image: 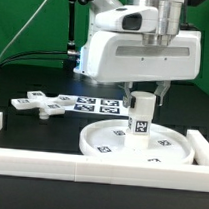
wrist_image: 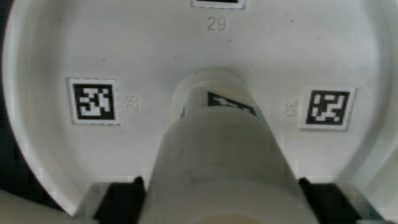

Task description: Assemble round table

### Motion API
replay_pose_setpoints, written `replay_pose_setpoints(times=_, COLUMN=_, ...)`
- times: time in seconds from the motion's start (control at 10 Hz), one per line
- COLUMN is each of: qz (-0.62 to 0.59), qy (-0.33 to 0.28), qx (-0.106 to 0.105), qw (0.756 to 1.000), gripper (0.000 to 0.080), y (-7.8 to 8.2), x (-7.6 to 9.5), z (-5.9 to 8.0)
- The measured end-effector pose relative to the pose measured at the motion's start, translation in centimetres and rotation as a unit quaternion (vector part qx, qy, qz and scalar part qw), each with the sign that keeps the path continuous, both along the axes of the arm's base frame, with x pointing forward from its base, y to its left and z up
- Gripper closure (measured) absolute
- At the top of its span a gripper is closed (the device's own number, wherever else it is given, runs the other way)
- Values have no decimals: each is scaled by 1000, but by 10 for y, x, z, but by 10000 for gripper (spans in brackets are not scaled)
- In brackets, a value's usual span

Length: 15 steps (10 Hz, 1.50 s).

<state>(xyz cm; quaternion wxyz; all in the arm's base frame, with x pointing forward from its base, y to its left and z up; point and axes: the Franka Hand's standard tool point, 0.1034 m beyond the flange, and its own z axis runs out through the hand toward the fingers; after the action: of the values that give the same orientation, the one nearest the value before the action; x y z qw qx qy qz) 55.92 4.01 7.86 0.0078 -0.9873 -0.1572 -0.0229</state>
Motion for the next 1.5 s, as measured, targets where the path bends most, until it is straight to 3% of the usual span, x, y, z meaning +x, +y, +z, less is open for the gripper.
replay_pose_setpoints(times=0.6, qz=-190, qy=6, qx=16, qw=982, gripper=392, y=-3, x=0, z=-1)
replay_pose_setpoints(times=0.9, qz=-367, qy=18, qx=32, qw=930, gripper=392, y=-3, x=-3, z=-2)
replay_pose_setpoints(times=1.2, qz=-532, qy=29, qx=46, qw=845, gripper=392, y=0, x=-2, z=-2)
replay_pose_setpoints(times=1.5, qz=-582, qy=36, qx=51, qw=811, gripper=392, y=0, x=-1, z=-2)
